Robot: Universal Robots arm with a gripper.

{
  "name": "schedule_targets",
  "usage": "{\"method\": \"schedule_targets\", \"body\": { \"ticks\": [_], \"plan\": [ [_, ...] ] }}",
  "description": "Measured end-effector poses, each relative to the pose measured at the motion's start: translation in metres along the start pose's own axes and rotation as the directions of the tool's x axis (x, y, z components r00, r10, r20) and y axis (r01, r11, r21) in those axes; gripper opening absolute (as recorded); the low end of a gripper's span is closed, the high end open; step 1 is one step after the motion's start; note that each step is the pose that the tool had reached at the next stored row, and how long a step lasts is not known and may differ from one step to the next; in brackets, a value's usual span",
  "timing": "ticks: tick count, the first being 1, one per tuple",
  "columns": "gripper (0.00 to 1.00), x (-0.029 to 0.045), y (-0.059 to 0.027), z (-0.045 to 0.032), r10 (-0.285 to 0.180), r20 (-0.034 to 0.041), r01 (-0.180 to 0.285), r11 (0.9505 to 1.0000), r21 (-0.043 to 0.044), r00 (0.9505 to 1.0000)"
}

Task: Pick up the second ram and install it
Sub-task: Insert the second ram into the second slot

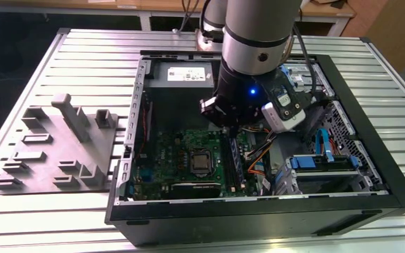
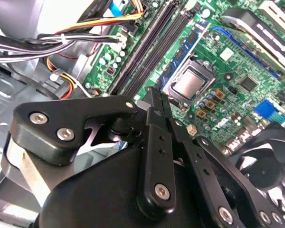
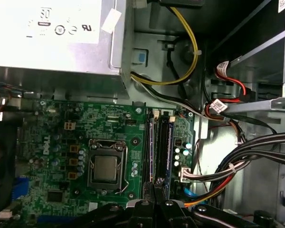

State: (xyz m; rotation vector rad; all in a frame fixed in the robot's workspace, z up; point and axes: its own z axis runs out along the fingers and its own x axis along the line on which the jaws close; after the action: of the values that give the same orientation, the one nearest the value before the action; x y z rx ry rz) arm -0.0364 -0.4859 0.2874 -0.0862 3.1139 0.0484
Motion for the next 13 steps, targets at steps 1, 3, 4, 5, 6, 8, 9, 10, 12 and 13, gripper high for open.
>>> {"method": "schedule_targets", "body": {
  "ticks": [1,3,4,5,6,8,9,10,12,13],
  "plan": [
    [0.11,0.0,0.0,0.0006,0.0,0.0,0.0,1.0,-0.0003,1.0],
    [0.11,0.0,-0.0001,0.0006,0.0,-0.0001,0.0,1.0,0.0,1.0],
    [0.11,0.0,-0.0001,0.0007,0.0,-0.0001,0.0,1.0,-0.0001,1.0],
    [0.11,-0.0001,0.0,0.0008,0.0,0.0,0.0,1.0,-0.0003,1.0],
    [0.11,-0.0001,0.0,0.0011,0.0,0.0,0.0,1.0,-0.0004,1.0],
    [0.11,0.0,-0.0001,0.0027,0.0,0.0001,0.0,1.0,-0.0006,1.0],
    [0.11,0.0,-0.0001,0.0038,0.0,0.0,0.0,1.0,-0.0003,1.0],
    [0.11,0.0001,-0.0002,0.0051,0.0,0.0,0.0,1.0,-0.0004,1.0],
    [0.11,0.0001,-0.0002,0.0083,0.001,0.0001,-0.001,1.0,-0.0004,1.0],
    [0.11,0.0002,-0.0003,0.0101,0.001,0.0001,-0.001,1.0,-0.0004,1.0]
  ]
}}
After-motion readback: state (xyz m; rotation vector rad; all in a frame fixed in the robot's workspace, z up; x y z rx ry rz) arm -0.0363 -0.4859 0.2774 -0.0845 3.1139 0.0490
